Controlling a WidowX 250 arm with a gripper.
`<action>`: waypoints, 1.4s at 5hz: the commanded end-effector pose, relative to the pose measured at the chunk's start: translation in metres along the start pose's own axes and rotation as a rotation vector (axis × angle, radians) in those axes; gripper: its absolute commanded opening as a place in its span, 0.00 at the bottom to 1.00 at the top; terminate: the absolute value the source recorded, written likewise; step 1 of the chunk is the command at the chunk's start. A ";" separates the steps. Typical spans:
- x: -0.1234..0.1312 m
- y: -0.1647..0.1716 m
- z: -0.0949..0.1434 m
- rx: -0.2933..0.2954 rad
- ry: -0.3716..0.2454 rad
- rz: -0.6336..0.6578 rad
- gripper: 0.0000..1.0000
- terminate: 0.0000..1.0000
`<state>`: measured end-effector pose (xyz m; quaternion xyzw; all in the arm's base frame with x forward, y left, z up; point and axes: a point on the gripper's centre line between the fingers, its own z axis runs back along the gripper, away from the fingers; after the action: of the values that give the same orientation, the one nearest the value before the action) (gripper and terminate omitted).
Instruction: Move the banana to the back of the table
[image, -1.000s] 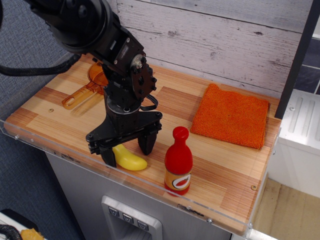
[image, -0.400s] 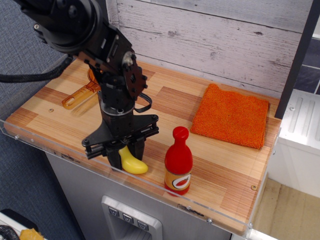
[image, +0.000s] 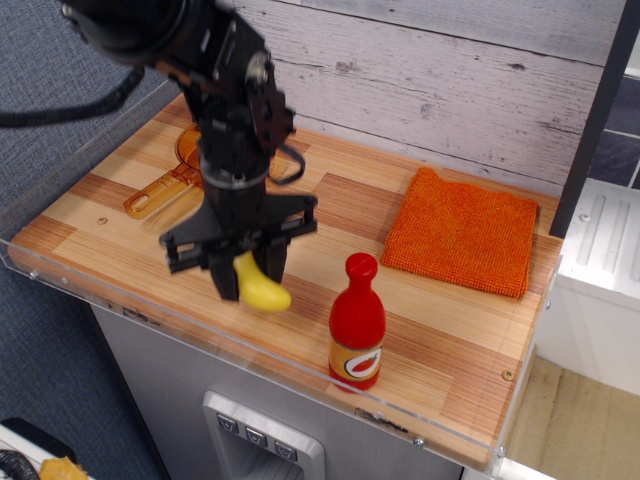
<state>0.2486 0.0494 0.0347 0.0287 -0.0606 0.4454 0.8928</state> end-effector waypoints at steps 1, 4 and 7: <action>0.029 -0.021 0.034 -0.030 -0.079 -0.029 0.00 0.00; 0.064 -0.034 0.039 -0.049 -0.115 -0.035 0.00 0.00; 0.089 -0.081 0.028 -0.075 -0.121 -0.092 0.00 0.00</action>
<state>0.3550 0.0739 0.0543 0.0302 -0.1060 0.3976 0.9109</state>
